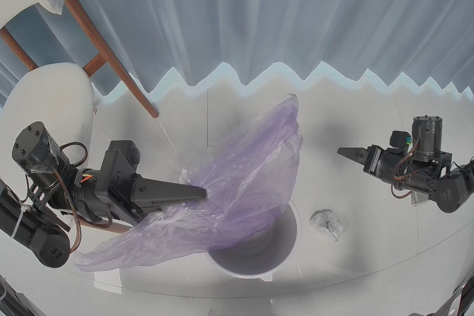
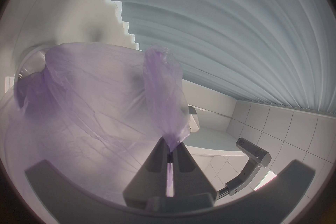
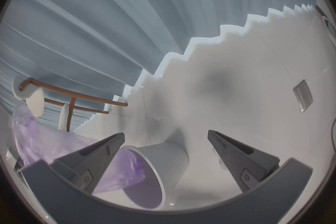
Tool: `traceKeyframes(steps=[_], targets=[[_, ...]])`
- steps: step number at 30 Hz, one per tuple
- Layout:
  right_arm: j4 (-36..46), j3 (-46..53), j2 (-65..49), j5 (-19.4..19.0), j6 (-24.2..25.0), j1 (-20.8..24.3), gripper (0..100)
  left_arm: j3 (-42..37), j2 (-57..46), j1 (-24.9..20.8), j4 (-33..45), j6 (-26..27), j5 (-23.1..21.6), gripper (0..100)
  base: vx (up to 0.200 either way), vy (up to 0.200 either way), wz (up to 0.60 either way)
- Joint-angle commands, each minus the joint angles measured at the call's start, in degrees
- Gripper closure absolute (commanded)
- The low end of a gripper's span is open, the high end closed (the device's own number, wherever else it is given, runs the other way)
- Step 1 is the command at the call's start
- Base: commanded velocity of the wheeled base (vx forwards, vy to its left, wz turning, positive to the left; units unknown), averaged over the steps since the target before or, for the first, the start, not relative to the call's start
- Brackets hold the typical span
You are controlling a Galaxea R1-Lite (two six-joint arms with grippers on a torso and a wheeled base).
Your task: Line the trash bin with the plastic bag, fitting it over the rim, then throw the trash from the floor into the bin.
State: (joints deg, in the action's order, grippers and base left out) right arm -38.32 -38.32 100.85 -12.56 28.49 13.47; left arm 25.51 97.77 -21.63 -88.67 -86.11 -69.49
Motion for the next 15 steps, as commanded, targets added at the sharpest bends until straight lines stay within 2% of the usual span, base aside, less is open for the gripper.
traceKeyframes(steps=[1,9,13,14,15], targets=[[-0.9,-6.9,9.1,-0.1,0.3,2.4,0,-0.1,0.3,-0.3,0.0,0.0,0.0,100,0.0,0.0,0.0],[-1.5,-11.1,13.3,0.0,0.3,6.1,0,-0.4,0.4,-1.2,0.0,0.1,0.0,100,0.0,0.0,0.0],[-5.5,-12.1,15.3,0.3,0.6,7.8,0,-0.3,0.3,-1.2,0.0,0.0,0.0,100,0.0,0.0,0.0],[-6.4,-12.1,15.5,0.5,0.9,8.3,100,-0.4,0.3,-1.2,0.0,0.0,0.0,100,0.0,0.0,0.0],[-7.6,-11.9,15.5,0.7,1.5,8.9,100,-0.6,0.3,-1.2,0.0,0.0,0.0,100,0.0,0.0,0.0]])
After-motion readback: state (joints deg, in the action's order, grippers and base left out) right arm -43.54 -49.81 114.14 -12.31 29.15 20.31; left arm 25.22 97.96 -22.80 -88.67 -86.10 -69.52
